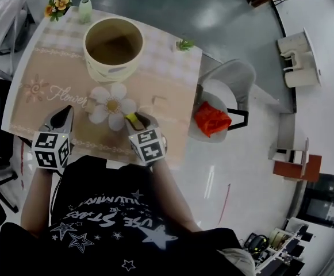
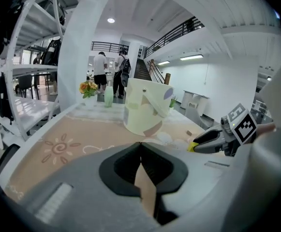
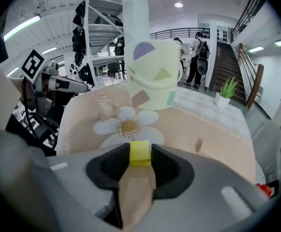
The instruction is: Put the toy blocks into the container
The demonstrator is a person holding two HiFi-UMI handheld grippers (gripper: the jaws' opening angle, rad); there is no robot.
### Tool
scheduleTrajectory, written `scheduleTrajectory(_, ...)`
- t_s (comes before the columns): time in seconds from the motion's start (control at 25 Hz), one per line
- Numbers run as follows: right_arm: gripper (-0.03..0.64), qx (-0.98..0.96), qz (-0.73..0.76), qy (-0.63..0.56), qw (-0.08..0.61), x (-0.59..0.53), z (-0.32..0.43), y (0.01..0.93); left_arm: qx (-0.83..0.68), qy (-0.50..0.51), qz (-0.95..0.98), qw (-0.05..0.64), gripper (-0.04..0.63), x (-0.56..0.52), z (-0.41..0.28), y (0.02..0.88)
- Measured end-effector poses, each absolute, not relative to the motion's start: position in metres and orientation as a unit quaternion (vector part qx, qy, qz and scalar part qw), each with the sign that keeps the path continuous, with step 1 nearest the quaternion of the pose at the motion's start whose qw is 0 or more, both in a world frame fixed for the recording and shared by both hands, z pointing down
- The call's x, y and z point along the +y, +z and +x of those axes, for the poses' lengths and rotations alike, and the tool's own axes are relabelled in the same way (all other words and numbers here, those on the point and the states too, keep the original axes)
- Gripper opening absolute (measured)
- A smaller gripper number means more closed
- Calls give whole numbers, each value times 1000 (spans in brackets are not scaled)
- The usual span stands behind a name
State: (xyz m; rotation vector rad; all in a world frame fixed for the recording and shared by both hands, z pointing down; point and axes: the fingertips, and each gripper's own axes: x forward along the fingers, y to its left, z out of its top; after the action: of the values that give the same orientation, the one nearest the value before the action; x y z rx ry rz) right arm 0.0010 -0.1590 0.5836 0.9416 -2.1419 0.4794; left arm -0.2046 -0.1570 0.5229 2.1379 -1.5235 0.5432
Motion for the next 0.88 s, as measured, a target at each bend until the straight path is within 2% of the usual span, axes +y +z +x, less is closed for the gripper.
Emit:
scheduleTrajectory(0.16,143,-830,384,195,355,-166,1,573,-549,194,780,228,11,-162,-213,524)
scheduleTrajectory(0.6,143,-836,450,168,265,-212,-1,484,-550,177,791,200,11,-184,-239,505)
scheduleTrajectory(0.88,143,-844,487,90,206,-254,-8,400,-556,158,795,185,11,-199,-253,487)
